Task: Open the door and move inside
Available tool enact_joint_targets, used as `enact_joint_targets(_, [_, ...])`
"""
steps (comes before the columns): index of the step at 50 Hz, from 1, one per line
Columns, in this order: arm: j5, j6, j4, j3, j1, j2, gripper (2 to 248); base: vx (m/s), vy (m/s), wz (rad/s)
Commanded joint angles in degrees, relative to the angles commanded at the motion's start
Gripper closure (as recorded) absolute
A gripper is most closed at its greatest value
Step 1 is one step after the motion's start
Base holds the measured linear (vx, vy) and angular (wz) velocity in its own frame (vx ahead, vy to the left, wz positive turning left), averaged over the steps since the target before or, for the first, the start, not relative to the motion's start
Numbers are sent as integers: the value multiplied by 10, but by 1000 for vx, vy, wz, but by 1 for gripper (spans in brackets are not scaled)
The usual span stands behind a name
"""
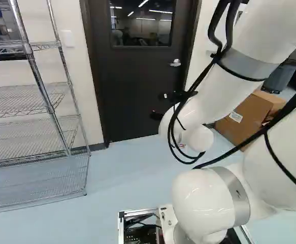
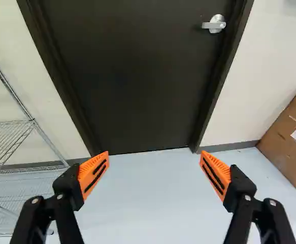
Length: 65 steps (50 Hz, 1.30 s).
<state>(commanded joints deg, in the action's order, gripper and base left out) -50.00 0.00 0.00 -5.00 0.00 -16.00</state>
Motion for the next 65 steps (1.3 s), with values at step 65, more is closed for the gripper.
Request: enact_joint_targets(65, [0,0,0,0,0,0,3,95,3,-1])
